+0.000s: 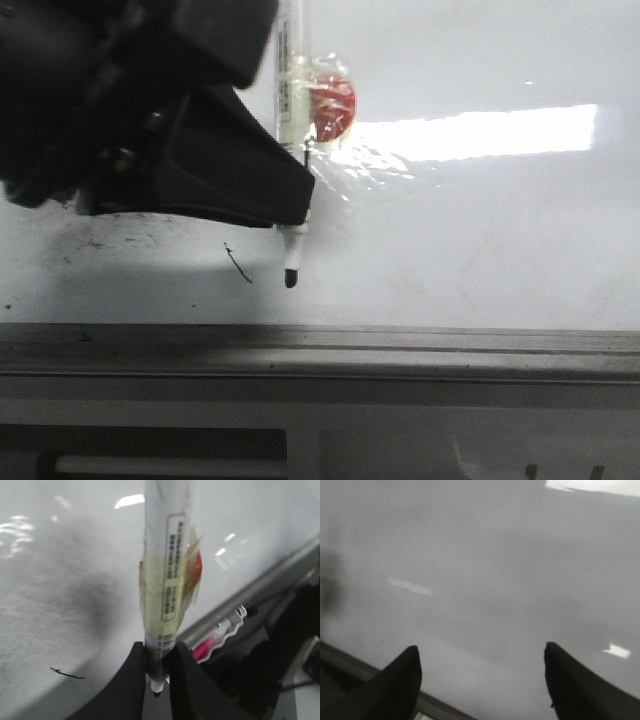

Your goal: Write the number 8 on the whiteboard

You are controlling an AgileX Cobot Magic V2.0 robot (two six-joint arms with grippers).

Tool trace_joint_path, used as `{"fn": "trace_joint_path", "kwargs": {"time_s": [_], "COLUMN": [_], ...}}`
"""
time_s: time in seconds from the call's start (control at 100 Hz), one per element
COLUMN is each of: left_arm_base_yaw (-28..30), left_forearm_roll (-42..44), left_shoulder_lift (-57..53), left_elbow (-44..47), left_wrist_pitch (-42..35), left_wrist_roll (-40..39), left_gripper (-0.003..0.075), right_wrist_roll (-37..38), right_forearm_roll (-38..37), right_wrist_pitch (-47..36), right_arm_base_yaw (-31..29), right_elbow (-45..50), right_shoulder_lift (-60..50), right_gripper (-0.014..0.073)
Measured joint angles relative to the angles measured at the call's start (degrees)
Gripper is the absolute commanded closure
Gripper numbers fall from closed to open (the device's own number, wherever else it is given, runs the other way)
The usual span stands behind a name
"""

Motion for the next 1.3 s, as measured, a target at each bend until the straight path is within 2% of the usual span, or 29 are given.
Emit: {"fn": "trace_joint_path", "kwargs": {"time_s": [0.13,0.29,0.43,0.53,0.78,1.05,1.3], "left_arm_base_yaw": [0.0,0.0,0.0,0.0,0.0,0.0,0.0], "left_forearm_roll": [5.89,7.76,7.75,7.75,7.75,7.75,7.75], "left_shoulder_lift": [-5.1,-9.4,-10.46,-10.46,-10.46,-10.46,-10.46], "left_elbow": [0.09,0.13,0.13,0.26,0.26,0.26,0.26], "left_wrist_pitch": [7.36,11.88,15.38,17.33,17.49,17.49,17.58], "left_wrist_roll": [5.65,15.88,22.28,24.86,26.83,27.19,27.28], "left_gripper": [0.0741,0.0741,0.0741,0.0741,0.0741,0.0741,0.0741], "right_wrist_roll": [-13.13,-31.97,-46.28,-52.8,-65.29,-78.55,-81.21], "right_forearm_roll": [13.97,32.1,43.2,48.0,61.0,74.48,77.89], "right_wrist_pitch": [0.76,1.32,1.97,2.12,-1.86,-3.42,-2.44], "right_arm_base_yaw": [3.54,8.37,12.79,15.77,21.51,22.7,22.7], "right_elbow": [0.0,0.0,-0.2,-0.19,-0.19,-0.46,-5.04], "right_shoulder_lift": [2.06,6.85,12.04,15.75,23.24,30.68,35.77], "right_gripper": [0.0135,0.0135,0.0135,0.0135,0.0135,0.0135,0.0135]}}
